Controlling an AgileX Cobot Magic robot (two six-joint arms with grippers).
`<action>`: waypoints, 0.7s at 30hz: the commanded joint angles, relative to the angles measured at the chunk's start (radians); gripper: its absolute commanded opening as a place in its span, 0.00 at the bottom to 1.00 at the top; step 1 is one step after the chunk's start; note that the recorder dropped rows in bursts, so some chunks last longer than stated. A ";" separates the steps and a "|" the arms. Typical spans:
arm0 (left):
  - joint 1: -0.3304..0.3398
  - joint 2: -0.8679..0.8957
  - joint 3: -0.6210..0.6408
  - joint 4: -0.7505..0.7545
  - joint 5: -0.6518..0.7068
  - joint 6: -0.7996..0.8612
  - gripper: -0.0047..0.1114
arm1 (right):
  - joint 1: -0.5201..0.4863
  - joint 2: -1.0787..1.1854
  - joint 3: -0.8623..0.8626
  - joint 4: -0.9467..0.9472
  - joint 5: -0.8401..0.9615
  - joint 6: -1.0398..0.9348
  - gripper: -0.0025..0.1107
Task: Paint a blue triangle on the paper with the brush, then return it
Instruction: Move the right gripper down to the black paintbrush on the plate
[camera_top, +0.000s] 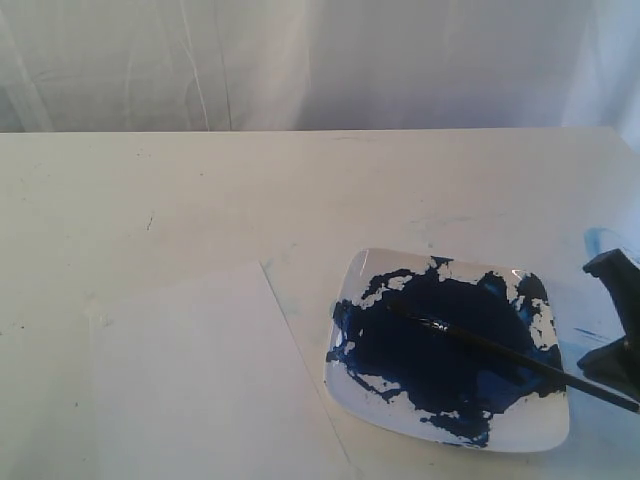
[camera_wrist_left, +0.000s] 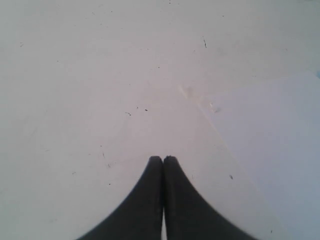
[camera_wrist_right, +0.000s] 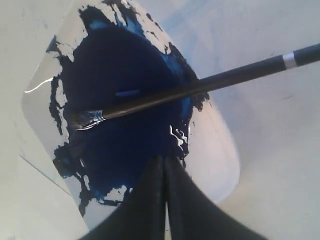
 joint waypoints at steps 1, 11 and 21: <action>-0.005 -0.004 0.004 -0.002 -0.004 -0.002 0.04 | 0.001 0.001 -0.004 0.003 -0.030 0.105 0.04; -0.005 -0.004 0.004 -0.002 -0.004 -0.002 0.04 | 0.001 0.001 0.058 -0.017 -0.177 0.234 0.41; -0.005 -0.004 0.004 -0.002 -0.004 -0.002 0.04 | 0.001 0.001 0.077 -0.017 -0.188 0.334 0.42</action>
